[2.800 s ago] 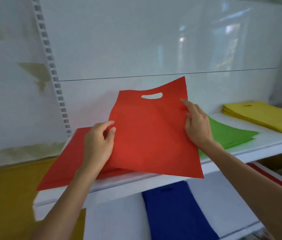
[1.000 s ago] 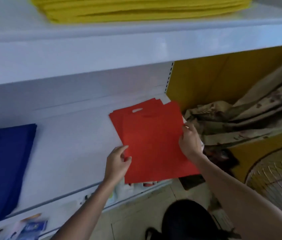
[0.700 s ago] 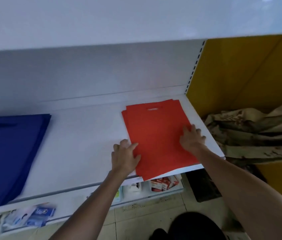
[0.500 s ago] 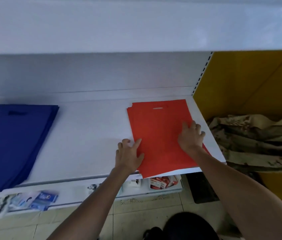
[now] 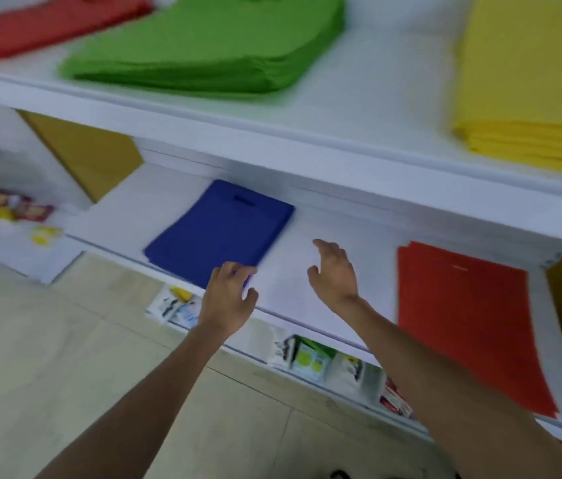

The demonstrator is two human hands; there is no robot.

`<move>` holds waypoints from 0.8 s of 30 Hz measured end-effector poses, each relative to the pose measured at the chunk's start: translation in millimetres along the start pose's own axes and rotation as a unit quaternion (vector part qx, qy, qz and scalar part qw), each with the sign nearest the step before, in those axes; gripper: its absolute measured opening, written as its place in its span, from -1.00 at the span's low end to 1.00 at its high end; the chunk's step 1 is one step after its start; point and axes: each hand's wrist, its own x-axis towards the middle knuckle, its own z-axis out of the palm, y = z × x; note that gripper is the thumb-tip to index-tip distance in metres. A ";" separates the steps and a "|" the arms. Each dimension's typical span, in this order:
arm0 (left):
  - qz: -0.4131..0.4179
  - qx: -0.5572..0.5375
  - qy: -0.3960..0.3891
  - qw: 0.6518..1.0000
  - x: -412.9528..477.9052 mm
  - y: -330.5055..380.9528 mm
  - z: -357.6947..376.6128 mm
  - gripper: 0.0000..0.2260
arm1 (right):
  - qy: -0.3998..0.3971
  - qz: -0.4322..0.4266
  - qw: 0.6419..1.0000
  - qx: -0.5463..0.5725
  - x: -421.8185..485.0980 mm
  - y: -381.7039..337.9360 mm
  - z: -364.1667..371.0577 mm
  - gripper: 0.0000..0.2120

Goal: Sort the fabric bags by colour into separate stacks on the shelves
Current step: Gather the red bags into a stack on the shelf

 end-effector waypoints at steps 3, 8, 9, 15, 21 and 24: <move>-0.030 -0.002 0.053 0.998 -8.4 -46.5 -60.4 -0.70 | -0.024 -0.062 0.997 0.029 7.6 -88.2 20.4 -0.49; -0.066 0.009 0.140 0.988 -27.8 -126.1 -163.2 -0.71 | -0.058 -0.155 0.985 0.050 10.1 -222.6 49.6 -0.53; -0.077 0.007 0.159 0.984 -30.9 -143.1 -189.9 -0.72 | -0.062 -0.182 0.980 0.054 13.3 -253.6 53.9 -0.54; -0.096 0.032 0.246 0.964 -40.7 -217.7 -328.7 -0.74 | -0.034 -0.286 0.951 0.117 32.6 -417.2 44.1 -0.57; -0.055 0.035 0.306 0.950 0.3 -232.1 -402.4 -0.71 | 0.067 -0.383 0.914 0.114 62.3 -510.7 19.4 -0.56; -0.023 0.030 0.297 0.954 34.6 -240.2 -416.2 -0.71 | 0.096 -0.398 0.907 0.097 88.2 -533.1 14.9 -0.55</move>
